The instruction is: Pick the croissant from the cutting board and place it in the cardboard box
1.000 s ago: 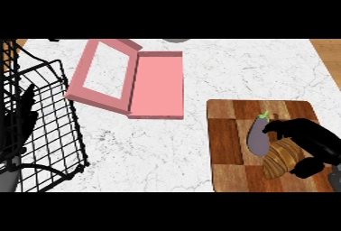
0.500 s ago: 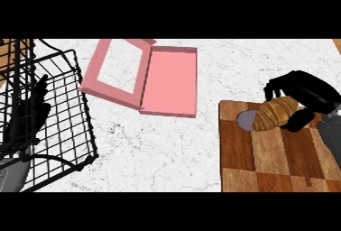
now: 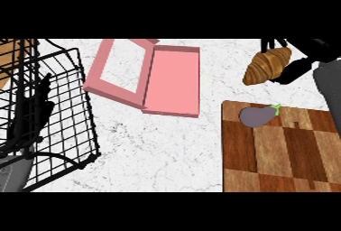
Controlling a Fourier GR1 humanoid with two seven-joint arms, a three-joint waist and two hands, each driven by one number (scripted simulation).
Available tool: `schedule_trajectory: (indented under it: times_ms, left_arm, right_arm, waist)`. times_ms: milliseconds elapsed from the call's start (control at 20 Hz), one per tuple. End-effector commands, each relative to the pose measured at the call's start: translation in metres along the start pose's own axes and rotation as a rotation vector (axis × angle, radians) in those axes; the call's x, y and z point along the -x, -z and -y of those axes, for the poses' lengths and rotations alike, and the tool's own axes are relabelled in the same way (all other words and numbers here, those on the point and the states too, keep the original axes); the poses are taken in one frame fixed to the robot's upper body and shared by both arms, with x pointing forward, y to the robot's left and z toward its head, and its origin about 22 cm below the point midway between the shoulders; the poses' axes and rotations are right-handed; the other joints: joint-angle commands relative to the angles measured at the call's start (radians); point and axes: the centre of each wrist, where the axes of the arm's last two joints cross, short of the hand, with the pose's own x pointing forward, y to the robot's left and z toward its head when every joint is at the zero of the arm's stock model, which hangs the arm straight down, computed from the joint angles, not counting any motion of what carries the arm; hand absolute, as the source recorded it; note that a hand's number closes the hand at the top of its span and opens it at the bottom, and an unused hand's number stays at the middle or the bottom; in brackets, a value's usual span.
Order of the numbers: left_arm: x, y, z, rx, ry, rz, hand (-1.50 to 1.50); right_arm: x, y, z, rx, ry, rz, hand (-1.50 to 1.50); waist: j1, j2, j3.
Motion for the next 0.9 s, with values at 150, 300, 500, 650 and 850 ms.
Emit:
schedule_trajectory:
  times_ms: [150, 300, 500, 650, 850]
  left_arm:
    - [0.008, 0.000, -0.001, -0.005, -0.022, -0.042, 0.00]
    - [0.011, -0.003, 0.007, -0.013, -0.007, -0.048, 0.00]
    - [0.019, -0.009, -0.004, -0.014, -0.004, -0.059, 0.00]
    - [0.009, -0.003, 0.005, -0.033, -0.006, -0.047, 0.00]
    - [0.015, -0.005, -0.005, -0.041, -0.004, -0.047, 0.00]
  right_arm:
    - [0.004, 0.039, 0.007, 0.075, 0.094, 0.204, 1.50]
    - [-0.022, 0.088, 0.015, 0.018, 0.189, 0.233, 1.50]
    - [-0.054, 0.133, 0.011, -0.001, 0.286, 0.235, 1.50]
    - [-0.078, 0.160, 0.002, 0.002, 0.378, 0.234, 1.50]
    - [-0.091, 0.177, 0.004, -0.037, 0.411, 0.195, 1.50]
  waist:
    - [-0.023, 0.001, -0.009]
    - [-0.033, -0.006, -0.010]
    - [-0.037, -0.010, -0.011]
    - [-0.055, -0.013, -0.011]
    - [-0.045, -0.008, -0.011]
